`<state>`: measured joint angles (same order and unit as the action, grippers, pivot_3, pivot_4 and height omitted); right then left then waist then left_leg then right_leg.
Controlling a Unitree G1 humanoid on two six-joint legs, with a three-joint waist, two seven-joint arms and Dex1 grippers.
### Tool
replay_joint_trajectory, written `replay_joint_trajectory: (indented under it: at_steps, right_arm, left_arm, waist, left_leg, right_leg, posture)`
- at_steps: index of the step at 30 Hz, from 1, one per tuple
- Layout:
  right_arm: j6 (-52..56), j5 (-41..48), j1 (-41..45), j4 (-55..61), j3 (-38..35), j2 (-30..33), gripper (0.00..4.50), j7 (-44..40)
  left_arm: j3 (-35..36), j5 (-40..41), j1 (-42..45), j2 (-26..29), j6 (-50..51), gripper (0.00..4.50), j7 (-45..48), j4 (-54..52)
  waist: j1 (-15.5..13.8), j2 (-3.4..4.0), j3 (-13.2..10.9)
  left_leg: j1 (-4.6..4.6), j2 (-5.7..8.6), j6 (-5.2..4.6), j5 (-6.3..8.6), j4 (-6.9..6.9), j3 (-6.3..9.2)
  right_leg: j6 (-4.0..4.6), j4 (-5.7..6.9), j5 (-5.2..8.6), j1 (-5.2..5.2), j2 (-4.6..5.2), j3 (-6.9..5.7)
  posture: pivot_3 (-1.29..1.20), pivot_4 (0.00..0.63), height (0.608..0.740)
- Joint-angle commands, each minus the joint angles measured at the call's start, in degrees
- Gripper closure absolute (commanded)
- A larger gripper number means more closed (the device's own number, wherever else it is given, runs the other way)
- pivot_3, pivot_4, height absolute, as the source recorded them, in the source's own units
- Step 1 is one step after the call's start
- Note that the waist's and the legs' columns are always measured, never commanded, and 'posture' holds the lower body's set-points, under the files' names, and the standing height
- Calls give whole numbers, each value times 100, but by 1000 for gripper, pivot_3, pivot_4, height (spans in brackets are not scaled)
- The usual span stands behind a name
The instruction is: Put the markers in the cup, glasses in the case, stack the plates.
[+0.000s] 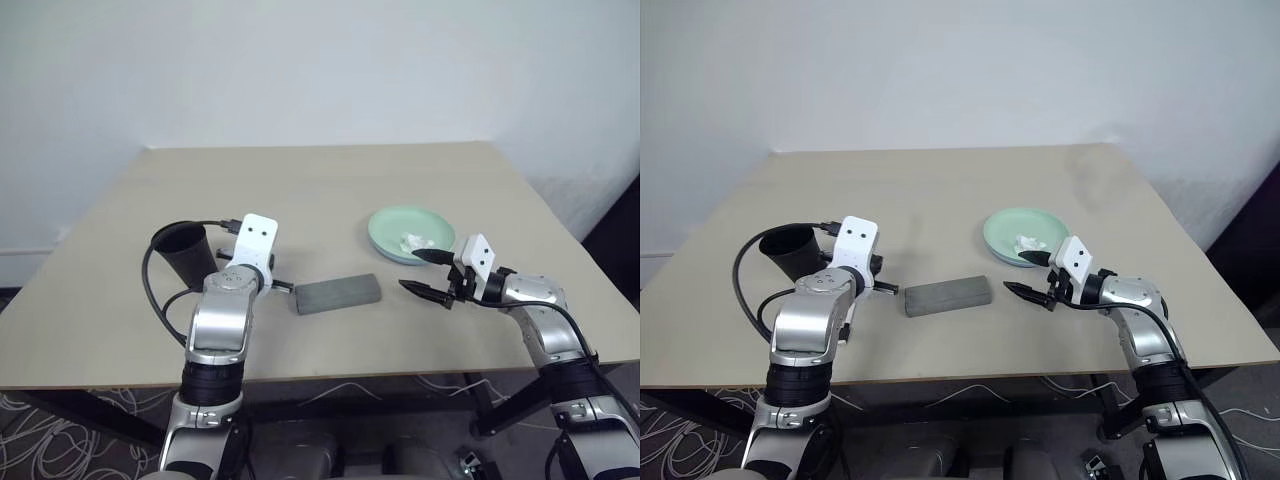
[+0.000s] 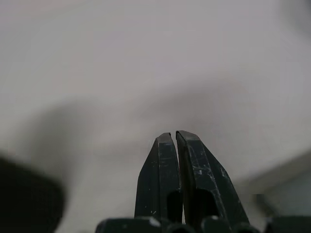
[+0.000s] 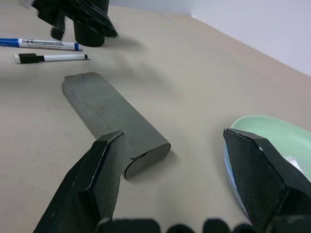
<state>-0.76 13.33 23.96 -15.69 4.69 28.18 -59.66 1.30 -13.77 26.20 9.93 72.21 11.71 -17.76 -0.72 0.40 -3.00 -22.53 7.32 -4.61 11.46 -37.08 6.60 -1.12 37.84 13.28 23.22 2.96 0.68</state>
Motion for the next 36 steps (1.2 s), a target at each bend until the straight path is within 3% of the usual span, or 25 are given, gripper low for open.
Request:
replay_joint_trajectory:
  at_steps: [1,3,10,30,33,36]
  right_arm:
    - [-206,4,246,-109,-3,-87,1004,-67]
    - [-248,-9,299,-189,21,-127,1004,-78]
    - [-360,-43,332,-321,62,-207,1004,-87]
    - [-331,-26,-28,-38,-16,-178,1004,153]
    - [-358,-26,-44,-59,-22,-172,1004,159]
    - [-380,-33,-36,-100,-22,-175,1004,167]
  left_arm:
    - [257,-150,76,-199,691,4293,-441,-389]
    - [379,-128,104,-282,1005,3916,-566,-442]
    - [231,-81,73,-7,1357,1610,-768,-370]
    - [933,671,559,-104,1730,1610,-761,736]
    - [960,685,560,-93,1804,2165,-826,782]
    - [1067,729,582,-151,1925,3169,-870,799]
  waist:
    - [0,0,0]
    - [-2,0,0]
    - [0,0,0]
    - [2,0,0]
    - [2,0,0]
    - [6,0,0]
  left_leg:
    - [1,-2,1,-1,0,0]
    - [2,-3,3,-2,0,0]
    - [1,-4,8,-5,2,0]
    - [-1,-5,12,-6,11,0]
    - [-1,-5,12,-7,11,0]
    - [-1,-5,12,-6,11,0]
  right_leg:
    - [1,0,-2,-1,-2,-1]
    - [0,0,-4,-3,-2,-3]
    - [0,-1,-6,3,-3,0]
    - [0,-2,-6,10,-3,1]
    - [0,-3,-6,9,-3,1]
    - [0,-3,-6,9,-3,2]
  posture:
    - [0,0,734]
    - [0,0,734]
    - [0,0,734]
    - [0,0,734]
    - [0,0,734]
    - [0,0,734]
